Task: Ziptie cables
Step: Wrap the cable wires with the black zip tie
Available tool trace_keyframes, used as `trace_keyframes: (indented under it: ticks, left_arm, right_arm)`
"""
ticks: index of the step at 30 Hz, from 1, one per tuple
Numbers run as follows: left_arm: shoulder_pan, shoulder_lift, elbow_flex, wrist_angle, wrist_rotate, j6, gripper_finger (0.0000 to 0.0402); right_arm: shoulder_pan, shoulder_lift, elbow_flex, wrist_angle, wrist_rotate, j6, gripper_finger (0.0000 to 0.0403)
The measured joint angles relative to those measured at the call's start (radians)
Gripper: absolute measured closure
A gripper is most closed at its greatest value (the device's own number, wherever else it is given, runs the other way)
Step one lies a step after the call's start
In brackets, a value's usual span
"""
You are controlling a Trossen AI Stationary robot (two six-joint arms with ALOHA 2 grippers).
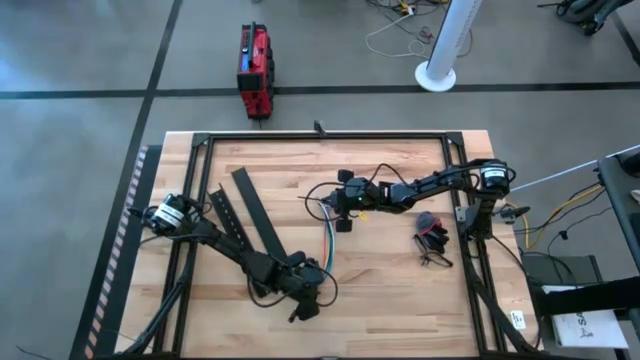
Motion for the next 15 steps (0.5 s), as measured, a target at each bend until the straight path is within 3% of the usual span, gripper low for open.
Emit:
trace_keyframes:
  ticks: [8,15]
  left_arm:
    - [0.0,-0.011,-0.001,-0.003,0.003,0.0,0.0278]
    - [-0.003,-0.059,-0.003,0.004,0.026,0.009,0.0248]
  right_arm:
    - [0.0,0.0,0.0,-0.001,-0.012,0.0,0.0394]
    - [0.001,0.0,0.001,-0.002,-0.014,0.008,0.0394]
